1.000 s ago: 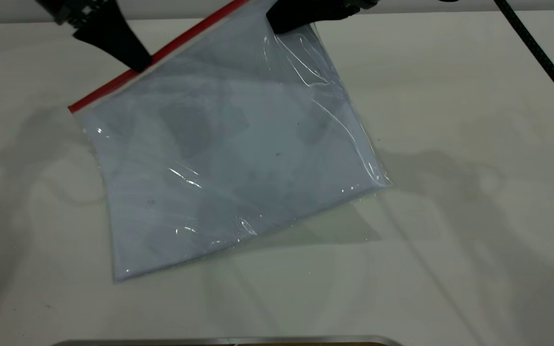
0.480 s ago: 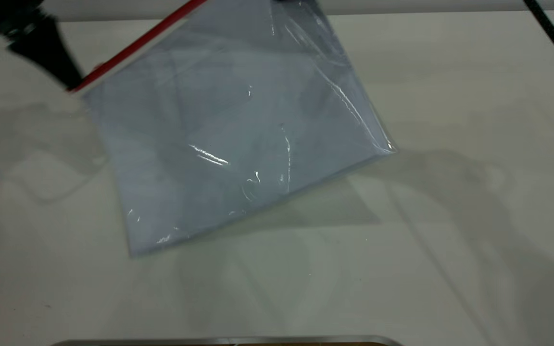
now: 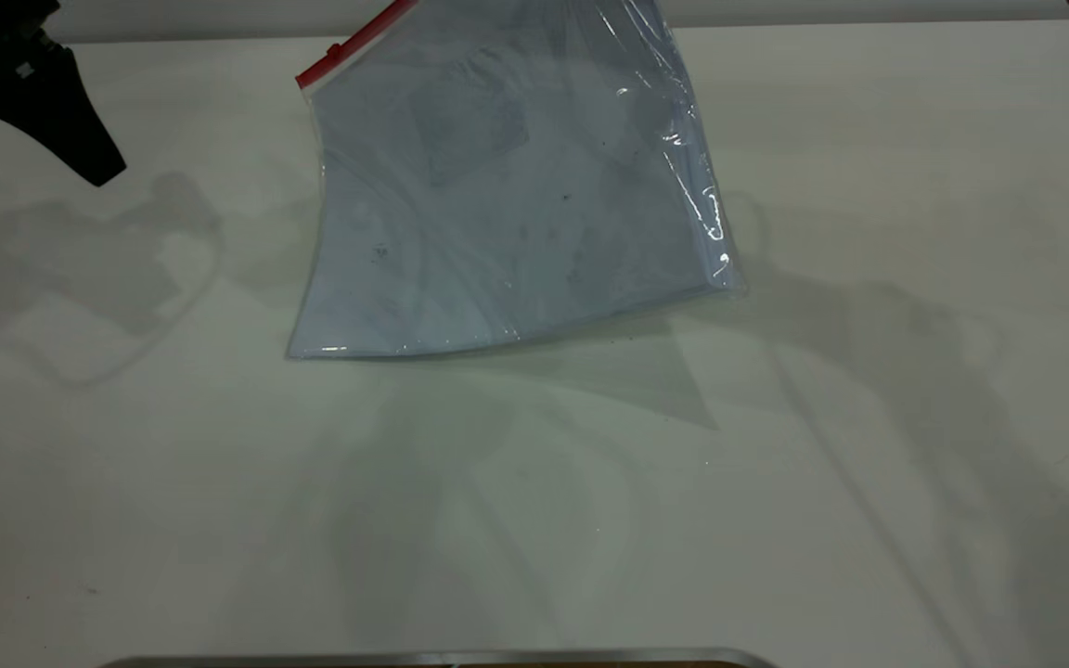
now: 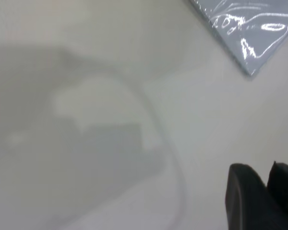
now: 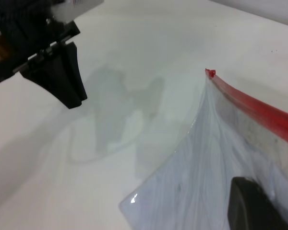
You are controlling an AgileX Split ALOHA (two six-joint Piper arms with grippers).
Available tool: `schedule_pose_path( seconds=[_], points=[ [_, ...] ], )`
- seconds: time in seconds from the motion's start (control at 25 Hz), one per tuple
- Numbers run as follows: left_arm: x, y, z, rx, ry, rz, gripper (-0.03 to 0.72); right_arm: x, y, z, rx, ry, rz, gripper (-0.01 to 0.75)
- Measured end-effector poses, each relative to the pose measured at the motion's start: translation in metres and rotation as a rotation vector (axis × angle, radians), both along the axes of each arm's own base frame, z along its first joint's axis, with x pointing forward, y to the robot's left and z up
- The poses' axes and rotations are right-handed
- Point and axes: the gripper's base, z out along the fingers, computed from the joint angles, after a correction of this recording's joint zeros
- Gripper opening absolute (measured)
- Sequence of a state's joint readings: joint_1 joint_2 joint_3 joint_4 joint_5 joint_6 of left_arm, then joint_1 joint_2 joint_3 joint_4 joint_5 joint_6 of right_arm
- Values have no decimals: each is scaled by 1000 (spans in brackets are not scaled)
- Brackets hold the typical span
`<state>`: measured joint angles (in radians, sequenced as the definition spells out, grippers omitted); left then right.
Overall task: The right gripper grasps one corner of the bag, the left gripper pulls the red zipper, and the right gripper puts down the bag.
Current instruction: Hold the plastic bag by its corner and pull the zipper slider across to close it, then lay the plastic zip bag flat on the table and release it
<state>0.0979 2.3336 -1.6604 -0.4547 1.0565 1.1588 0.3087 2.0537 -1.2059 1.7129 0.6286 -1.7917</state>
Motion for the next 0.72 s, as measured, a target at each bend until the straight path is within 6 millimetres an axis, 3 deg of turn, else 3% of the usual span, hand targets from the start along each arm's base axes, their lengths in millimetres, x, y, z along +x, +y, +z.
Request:
schedule_pose_path(
  seconds=[0.2, 0.44, 0.6, 0.72],
  points=[
    [4, -5, 23, -54, -70, 46, 162, -1, 0, -7, -28, 15, 22, 34],
    [7, -20, 86, -236, -215, 136, 180, 4, -7, -62, -127, 128, -71, 68],
    [-1, -31, 136, -389, -283, 165, 195, 10, -28, -104, -309, 219, -293, 208],
    [-15, -39, 177, -512, -316, 147, 201, 12, -46, -117, -419, 259, -488, 365]
  ],
)
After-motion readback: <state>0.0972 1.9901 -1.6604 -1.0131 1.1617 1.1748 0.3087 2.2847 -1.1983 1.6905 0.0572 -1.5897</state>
